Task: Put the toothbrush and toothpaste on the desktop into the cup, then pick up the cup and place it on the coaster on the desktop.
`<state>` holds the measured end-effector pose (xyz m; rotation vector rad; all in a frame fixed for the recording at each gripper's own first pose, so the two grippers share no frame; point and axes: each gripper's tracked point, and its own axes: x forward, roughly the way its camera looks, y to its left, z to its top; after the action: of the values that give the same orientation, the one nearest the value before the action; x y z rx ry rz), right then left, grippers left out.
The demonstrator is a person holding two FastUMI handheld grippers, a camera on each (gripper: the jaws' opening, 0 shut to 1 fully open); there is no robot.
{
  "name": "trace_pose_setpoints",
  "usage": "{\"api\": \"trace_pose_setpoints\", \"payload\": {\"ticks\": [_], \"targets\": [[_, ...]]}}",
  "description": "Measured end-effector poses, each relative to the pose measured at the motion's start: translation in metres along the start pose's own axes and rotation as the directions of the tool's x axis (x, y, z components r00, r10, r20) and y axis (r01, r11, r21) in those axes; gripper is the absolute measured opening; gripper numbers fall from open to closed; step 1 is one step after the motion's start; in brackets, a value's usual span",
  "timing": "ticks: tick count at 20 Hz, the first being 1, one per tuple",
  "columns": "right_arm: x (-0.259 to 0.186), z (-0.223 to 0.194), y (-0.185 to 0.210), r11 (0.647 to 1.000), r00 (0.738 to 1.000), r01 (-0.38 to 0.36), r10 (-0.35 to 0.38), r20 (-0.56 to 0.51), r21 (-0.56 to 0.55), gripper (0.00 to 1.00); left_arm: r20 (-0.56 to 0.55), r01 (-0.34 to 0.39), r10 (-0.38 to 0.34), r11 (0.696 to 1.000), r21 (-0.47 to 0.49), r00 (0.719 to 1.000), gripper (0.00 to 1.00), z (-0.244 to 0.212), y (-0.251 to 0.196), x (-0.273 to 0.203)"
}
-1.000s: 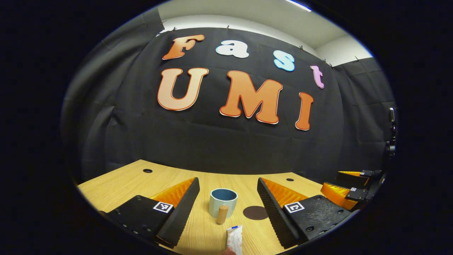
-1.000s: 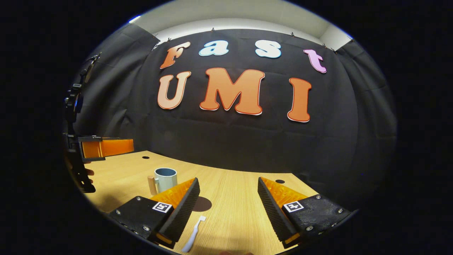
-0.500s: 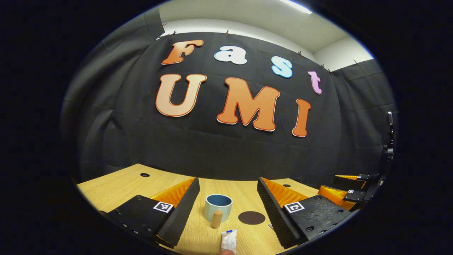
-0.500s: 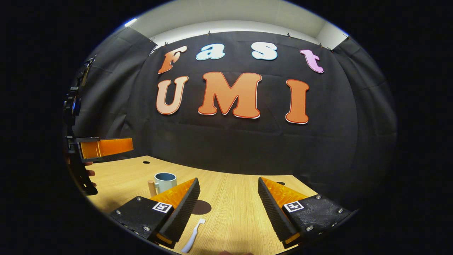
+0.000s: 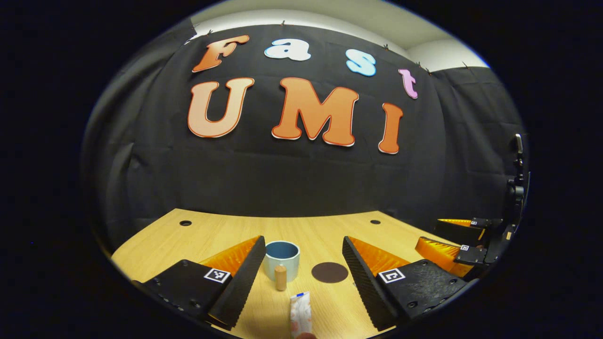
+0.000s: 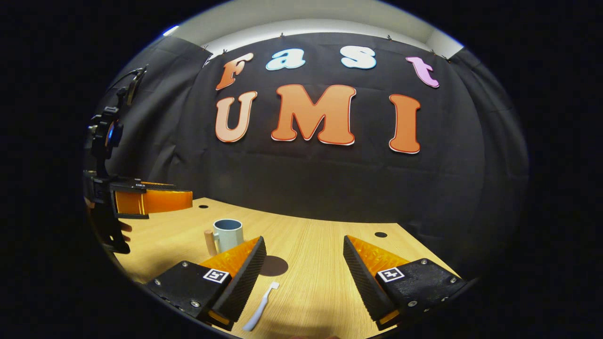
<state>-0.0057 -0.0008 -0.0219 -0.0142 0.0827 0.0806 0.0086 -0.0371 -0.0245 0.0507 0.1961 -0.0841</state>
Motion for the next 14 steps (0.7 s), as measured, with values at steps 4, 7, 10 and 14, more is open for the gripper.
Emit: {"api": "trace_pose_setpoints", "payload": {"ticks": [4,7,10,14], "targets": [[0.000,-0.003,-0.003,1.000,1.000,0.008,-0.009,-0.019,-0.012,0.99,-0.152,-0.009,0.007,1.000,-0.008,0.988,0.98,-0.017,0.002,0.010],[-0.001,-0.007,-0.005,1.000,0.999,0.000,0.001,-0.040,0.014,0.98,-0.273,-0.001,-0.007,1.000,-0.029,0.962,0.98,-0.041,0.004,0.014],[0.000,-0.010,-0.007,0.999,0.998,-0.010,0.012,-0.067,0.036,0.98,-0.391,0.018,-0.035,0.999,-0.047,0.920,0.98,-0.069,0.003,0.015],[-0.002,-0.011,-0.005,0.999,0.996,-0.024,0.028,-0.083,0.042,0.96,-0.549,0.044,-0.082,0.996,-0.082,0.832,0.98,-0.105,-0.001,0.015]]}}
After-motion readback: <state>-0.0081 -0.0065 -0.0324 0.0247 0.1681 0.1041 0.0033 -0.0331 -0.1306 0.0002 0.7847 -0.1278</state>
